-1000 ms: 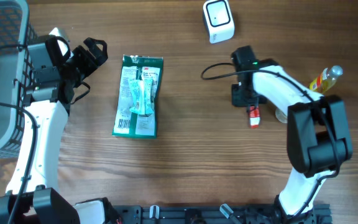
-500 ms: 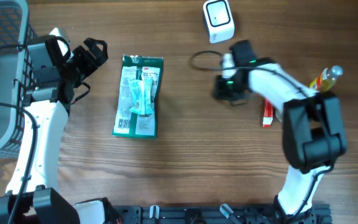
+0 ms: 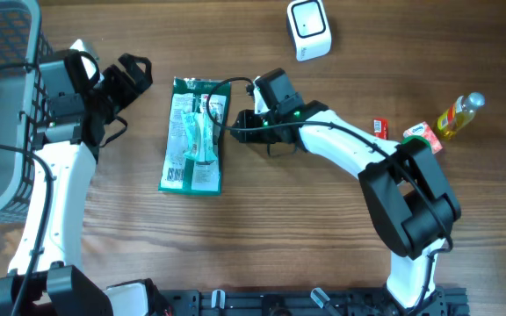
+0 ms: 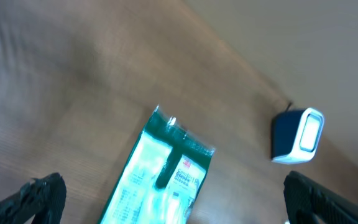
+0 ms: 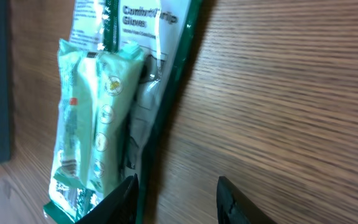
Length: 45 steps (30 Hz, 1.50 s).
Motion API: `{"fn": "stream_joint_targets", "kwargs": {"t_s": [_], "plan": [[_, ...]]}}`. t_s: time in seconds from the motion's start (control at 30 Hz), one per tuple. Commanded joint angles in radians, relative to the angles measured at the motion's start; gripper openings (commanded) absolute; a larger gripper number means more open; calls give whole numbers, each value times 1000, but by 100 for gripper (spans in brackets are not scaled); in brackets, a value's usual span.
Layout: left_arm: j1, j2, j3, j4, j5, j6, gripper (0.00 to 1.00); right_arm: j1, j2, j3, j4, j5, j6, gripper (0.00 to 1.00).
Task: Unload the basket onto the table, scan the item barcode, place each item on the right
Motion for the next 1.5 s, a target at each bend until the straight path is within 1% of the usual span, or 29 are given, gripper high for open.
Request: {"fn": "stream_joint_targets", "kwargs": {"t_s": [0.0, 0.03, 0.07, 0.1, 0.13, 0.2, 0.27, 0.3, 0.33, 0.4, 0.5, 0.57, 0.6, 0.63, 0.7, 0.77, 0.83, 0.87, 0.93, 0.97, 1.0, 1.07, 1.1, 1.13, 1.2, 1.27, 1.33, 1.4, 1.47], "plan": [[4, 5, -1, -114, 20, 53, 81, -45, 13, 10, -32, -51, -50, 41], [-6, 22, -8, -175, 18, 95, 32, -55, 13, 10, -40, -50, -58, 41], [-21, 48, -29, -194, 2, 101, 13, -67, 13, 10, -45, -51, -60, 42], [-44, 80, -56, -186, -4, 101, 12, -75, 13, 10, -46, -51, -60, 43], [-69, 117, -80, -180, -3, 101, 22, -82, 13, 10, -47, -51, -77, 44], [-124, 195, -94, -183, -3, 103, 31, -83, 13, 10, -55, -43, -104, 45], [-188, 273, -94, -168, -3, 178, 39, -83, 13, 10, -65, -43, -112, 47], [-217, 302, -94, -162, -3, 207, 44, -83, 13, 10, -70, -43, -113, 48], [-230, 317, -94, -162, -4, 206, 47, -83, 13, 10, -72, -43, -123, 48], [-238, 332, -94, -159, -4, 206, 47, -83, 13, 10, -76, -43, -134, 49], [-238, 338, -95, -156, -4, 206, 42, -83, 13, 10, -76, -43, -134, 49], [-236, 338, -95, -148, -4, 206, 27, -83, 13, 10, -76, -43, -134, 50], [-236, 338, -94, -147, -4, 206, 8, -83, 13, 10, -76, -43, -134, 49], [-235, 335, -93, -143, -3, 206, 4, -83, 13, 10, -75, -43, -135, 48], [-226, 308, -62, -169, 20, 206, 4, -93, 2, 10, -59, -87, -135, 46], [-212, 250, -27, -186, 100, 206, 4, -124, -23, 10, -33, -237, -135, 50], [-208, 188, -19, -178, 177, 206, 4, -166, -27, 10, -26, -433, -140, 51], [-208, 163, -19, -178, 190, 206, 4, -187, -27, 10, -38, -509, -180, 51], [-208, 138, -19, -188, 241, 206, 4, -212, -27, 10, -76, -571, -236, 51], [-214, 138, -19, -204, 285, 206, 4, -228, -27, 10, -111, -561, -243, 51], [-226, 142, -20, -228, 264, 206, 4, -244, -27, 10, -140, -527, -253, 51], [-233, 142, -23, -242, 59, 182, 4, -257, -27, 10, -182, -399, -264, 52], [-233, 145, -23, -239, -44, 157, 16, -254, -26, 10, -200, -338, -264, 53], [-233, 150, -23, -234, -95, 145, 50, -249, -26, 10, -222, -290, -265, 54], [-233, 166, -23, -213, -93, 145, 54, -243, -26, 10, -233, -245, -264, 55], [-233, 205, -23, -184, -93, 145, 54, -243, -26, 10, -232, -244, -264, 55], [-233, 256, -23, -169, -93, 145, 50, -243, -26, 10, -232, -244, -265, 55], [-233, 300, -23, -151, -93, 145, 50, -243, -26, 10, -232, -244, -264, 55], [-233, 346, -23, -127, -80, 141, 42, -243, -26, 10, -232, -244, -264, 55]]}}
